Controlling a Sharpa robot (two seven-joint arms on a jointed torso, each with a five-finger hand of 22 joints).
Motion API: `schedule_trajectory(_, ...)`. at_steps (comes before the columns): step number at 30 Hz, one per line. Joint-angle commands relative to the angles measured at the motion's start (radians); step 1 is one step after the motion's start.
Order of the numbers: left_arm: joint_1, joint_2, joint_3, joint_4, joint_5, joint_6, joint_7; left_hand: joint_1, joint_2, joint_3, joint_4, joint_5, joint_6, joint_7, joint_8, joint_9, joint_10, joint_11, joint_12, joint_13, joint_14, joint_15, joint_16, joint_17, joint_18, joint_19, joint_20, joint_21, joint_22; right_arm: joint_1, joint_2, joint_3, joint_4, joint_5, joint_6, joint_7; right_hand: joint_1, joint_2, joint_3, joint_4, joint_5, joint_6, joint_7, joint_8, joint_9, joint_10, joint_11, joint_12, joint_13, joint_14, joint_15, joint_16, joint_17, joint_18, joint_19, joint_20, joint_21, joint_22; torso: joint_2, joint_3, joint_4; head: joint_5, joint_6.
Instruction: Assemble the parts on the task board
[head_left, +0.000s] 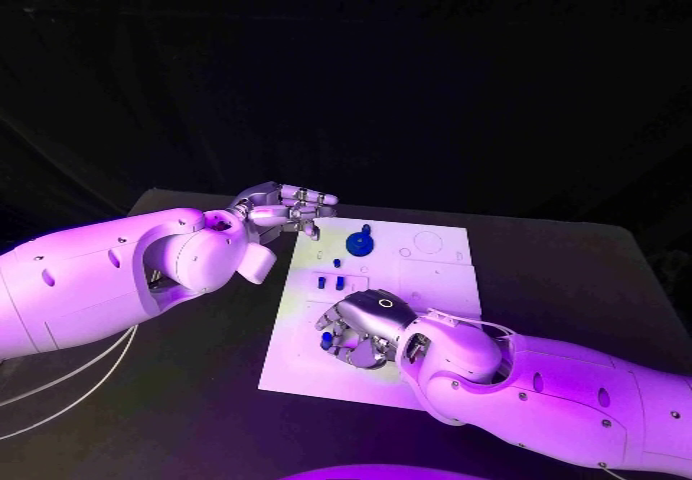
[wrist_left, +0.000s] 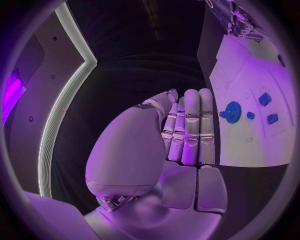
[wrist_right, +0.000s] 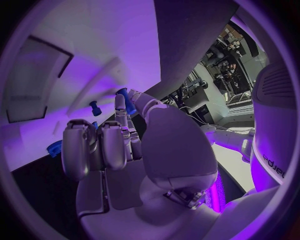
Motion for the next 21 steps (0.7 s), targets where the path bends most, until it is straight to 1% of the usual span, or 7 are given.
schedule_trajectory(1, 0.001, 0.0, 0.0, 0.001, 0.005, 0.021, -0.001, 0.0, 0.006, -0.006, -0.002, -0.002, -0.007, -0.001, -0.004, -0.002, -0.009, -0.002, 0.003, 0.001, -0.009, 0.0, -0.004, -0.002, 0.014, -0.001, 0.007, -0.006, -0.002, -0.001, -0.018, 0.0, 0.025, -0.024, -0.044, -0.01, -0.004, -0.014, -0.007, 0.0, 0.001, -0.011, -0.001, 0.0, -0.003, 0.007, -0.001, 0.002, 0.003, 0.039, -0.004, 0.004, 0.001, -0.01, 0.023, 0.003, -0.003, 0.206, 0.0, 0.0008, -0.001, -0.003, 0.002)
schedule_trajectory(10, 0.001, -0.004, -0.003, 0.0, 0.005, 0.025, -0.004, 0.0, 0.005, -0.007, -0.003, -0.002, -0.009, 0.0, -0.005, -0.002, -0.011, -0.001, 0.003, 0.001, -0.01, 0.0, -0.005, -0.003, 0.014, -0.001, 0.007, -0.007, -0.002, 0.008, -0.118, 0.01, 0.128, 0.034, -0.154, 0.016, -0.001, -0.015, -0.017, 0.0, 0.008, -0.002, -0.005, 0.009, -0.004, 0.044, -0.015, 0.025, 0.022, 0.04, -0.014, 0.008, 0.004, -0.012, 0.027, -0.006, 0.006, 0.209, 0.0, 0.0012, -0.0015, -0.015, 0.008)
schedule_trajectory(12, 0.001, -0.005, -0.004, 0.0, 0.005, 0.025, -0.004, 0.0, 0.005, -0.007, -0.003, -0.002, -0.009, 0.0, -0.005, -0.002, -0.011, -0.001, 0.003, 0.001, -0.01, 0.0, -0.005, -0.003, 0.014, -0.001, 0.007, -0.007, -0.002, 0.021, -0.157, 0.013, 0.154, 0.092, -0.17, 0.029, 0.001, -0.013, -0.022, 0.0, 0.01, 0.038, 0.001, 0.026, 0.003, 0.069, -0.014, 0.044, 0.036, 0.04, -0.016, 0.008, 0.004, -0.012, 0.027, -0.009, 0.005, 0.209, -0.001, 0.0005, -0.0017, -0.023, 0.011)
schedule_trajectory(14, 0.001, -0.007, -0.005, 0.001, 0.005, 0.025, -0.004, 0.0, 0.005, -0.007, -0.003, -0.002, -0.009, 0.0, -0.005, -0.002, -0.011, -0.001, 0.003, 0.001, -0.01, 0.0, -0.005, -0.003, 0.014, -0.001, 0.007, -0.007, -0.002, 0.036, -0.2, 0.014, 0.175, 0.171, -0.17, 0.036, -0.006, -0.012, -0.031, 0.005, 0.012, 0.068, 0.002, 0.039, 0.008, 0.088, -0.011, 0.061, 0.05, 0.041, -0.013, 0.01, 0.006, -0.012, 0.027, -0.008, 0.005, 0.209, -0.001, -0.0005, -0.0026, -0.029, 0.014)
schedule_trajectory(17, 0.001, -0.009, -0.007, 0.002, 0.005, 0.024, -0.004, 0.0, 0.005, -0.007, -0.003, -0.002, -0.009, 0.0, -0.005, -0.002, -0.011, -0.001, 0.003, 0.001, -0.01, 0.0, -0.005, -0.003, 0.014, -0.001, 0.007, -0.007, -0.002, 0.061, -0.278, 0.015, 0.2, 0.315, -0.146, 0.033, -0.041, -0.018, -0.066, 0.026, 0.048, 0.126, 0.005, 0.068, 0.019, 0.137, -0.014, 0.115, 0.091, 0.045, -0.013, 0.023, 0.025, -0.016, 0.035, -0.007, 0.024, 0.214, -0.002, -0.0017, -0.0046, -0.042, 0.016)
schedule_trajectory(20, 0.001, -0.011, -0.008, 0.005, 0.005, 0.023, -0.003, -0.001, 0.005, -0.007, -0.003, -0.002, -0.009, 0.0, -0.005, -0.002, -0.012, -0.001, 0.004, 0.001, -0.011, 0.001, -0.006, -0.003, 0.013, -0.001, 0.007, -0.007, -0.002, 0.075, -0.352, 0.015, 0.218, 0.393, -0.122, 0.02, -0.081, -0.022, -0.119, 0.047, 0.047, 0.149, -0.012, 0.083, 0.028, 0.187, -0.029, 0.216, 0.173, 0.055, -0.025, 0.05, 0.064, -0.026, 0.056, -0.015, 0.075, 0.228, -0.004, -0.0027, -0.0071, -0.062, 0.019)
schedule_trajectory(21, 0.001, -0.012, -0.009, 0.007, 0.005, 0.022, -0.002, -0.001, 0.005, -0.007, -0.003, -0.002, -0.009, 0.0, -0.005, -0.002, -0.012, -0.001, 0.004, 0.001, -0.011, 0.001, -0.006, -0.003, 0.013, -0.001, 0.007, -0.007, -0.002, 0.078, -0.38, 0.014, 0.225, 0.412, -0.116, 0.013, -0.088, -0.023, -0.151, 0.051, 0.058, 0.152, -0.02, 0.089, 0.035, 0.184, -0.036, 0.359, 0.319, 0.058, -0.035, 0.062, 0.082, -0.03, 0.063, -0.02, 0.094, 0.233, -0.004, -0.003, -0.0079, -0.069, 0.02)
